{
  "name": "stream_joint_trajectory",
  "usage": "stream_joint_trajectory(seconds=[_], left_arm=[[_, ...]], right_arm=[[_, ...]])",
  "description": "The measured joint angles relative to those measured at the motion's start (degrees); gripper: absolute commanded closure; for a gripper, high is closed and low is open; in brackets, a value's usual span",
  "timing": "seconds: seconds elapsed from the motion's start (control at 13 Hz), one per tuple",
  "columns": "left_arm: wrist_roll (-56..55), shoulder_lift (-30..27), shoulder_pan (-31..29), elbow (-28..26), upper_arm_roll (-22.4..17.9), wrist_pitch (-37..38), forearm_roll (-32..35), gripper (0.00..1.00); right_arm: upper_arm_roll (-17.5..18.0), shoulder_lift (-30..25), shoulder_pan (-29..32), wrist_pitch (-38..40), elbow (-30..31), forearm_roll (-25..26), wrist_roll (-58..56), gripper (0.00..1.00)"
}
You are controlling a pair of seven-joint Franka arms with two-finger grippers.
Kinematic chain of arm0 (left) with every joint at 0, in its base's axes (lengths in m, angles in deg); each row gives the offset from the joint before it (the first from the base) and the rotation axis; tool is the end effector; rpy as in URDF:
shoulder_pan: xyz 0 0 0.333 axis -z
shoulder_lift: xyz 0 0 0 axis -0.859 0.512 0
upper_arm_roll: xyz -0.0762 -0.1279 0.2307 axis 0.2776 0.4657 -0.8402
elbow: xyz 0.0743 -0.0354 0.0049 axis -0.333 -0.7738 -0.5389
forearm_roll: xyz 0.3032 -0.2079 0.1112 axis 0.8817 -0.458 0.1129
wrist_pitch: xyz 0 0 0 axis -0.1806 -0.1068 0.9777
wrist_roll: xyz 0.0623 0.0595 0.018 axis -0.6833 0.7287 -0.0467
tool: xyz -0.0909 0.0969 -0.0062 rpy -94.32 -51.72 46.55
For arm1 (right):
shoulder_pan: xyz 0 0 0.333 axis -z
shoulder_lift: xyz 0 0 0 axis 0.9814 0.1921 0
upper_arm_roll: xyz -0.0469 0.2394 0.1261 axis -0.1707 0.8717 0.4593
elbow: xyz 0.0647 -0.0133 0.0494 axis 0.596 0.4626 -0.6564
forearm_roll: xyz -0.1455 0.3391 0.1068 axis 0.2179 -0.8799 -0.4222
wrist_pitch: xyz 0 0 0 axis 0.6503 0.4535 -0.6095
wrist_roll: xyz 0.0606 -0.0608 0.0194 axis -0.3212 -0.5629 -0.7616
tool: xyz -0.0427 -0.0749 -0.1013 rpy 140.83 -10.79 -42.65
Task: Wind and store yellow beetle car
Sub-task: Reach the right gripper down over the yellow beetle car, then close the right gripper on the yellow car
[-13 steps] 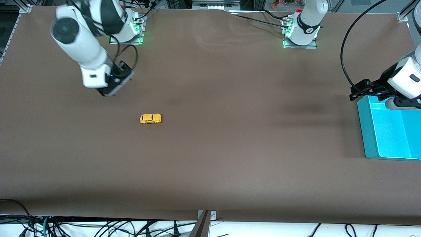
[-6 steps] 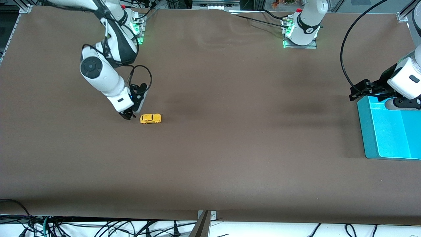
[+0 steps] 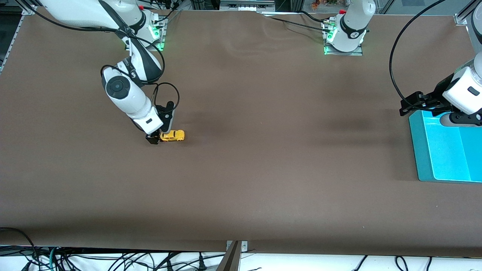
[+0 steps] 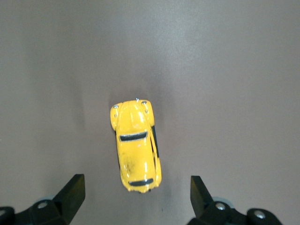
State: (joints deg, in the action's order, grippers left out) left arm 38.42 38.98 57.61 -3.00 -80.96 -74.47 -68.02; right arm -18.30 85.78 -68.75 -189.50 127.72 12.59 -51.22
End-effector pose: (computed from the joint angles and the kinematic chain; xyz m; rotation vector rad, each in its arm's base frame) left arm 0.5774 -0.0116 0.5083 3.1261 0.0137 -0.0370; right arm 0.5186 0.1931 0.1784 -2.3109 -2.1181 -0.1307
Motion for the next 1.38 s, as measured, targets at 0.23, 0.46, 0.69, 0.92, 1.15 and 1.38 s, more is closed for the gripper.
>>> stream_joint_trajectory(seconds=[0.23, 0.46, 0.69, 0.92, 1.15, 1.38], left_arm=[[0.0, 0.0, 0.0, 0.0, 0.0, 0.0, 0.0, 0.0], [0.0, 0.1, 0.0, 0.0, 0.0, 0.0, 0.0, 0.0], [0.0, 0.1, 0.0, 0.0, 0.0, 0.0, 0.0, 0.0], [0.0, 0.1, 0.0, 0.0, 0.0, 0.0, 0.0, 0.0], [0.0, 0.1, 0.0, 0.0, 0.0, 0.0, 0.0, 0.0], [0.0, 0.1, 0.0, 0.0, 0.0, 0.0, 0.0, 0.0]], right_arm=[[0.0, 1.9, 0.0, -1.9, -0.1, 1.2, -0.1, 0.05], [0.0, 3.2, -0.1, -3.3, -0.1, 2.2, -0.1, 0.08], [0.0, 4.2, -0.1, -5.3, -0.1, 3.1, -0.2, 0.19], [0.0, 5.8, -0.2, -7.0, -0.2, 5.0, -0.2, 0.3], [0.0, 6.1, -0.2, -7.1, -0.3, 5.1, -0.2, 0.46], [0.1, 6.1, -0.2, -7.1, -0.4, 5.3, -0.2, 0.57]])
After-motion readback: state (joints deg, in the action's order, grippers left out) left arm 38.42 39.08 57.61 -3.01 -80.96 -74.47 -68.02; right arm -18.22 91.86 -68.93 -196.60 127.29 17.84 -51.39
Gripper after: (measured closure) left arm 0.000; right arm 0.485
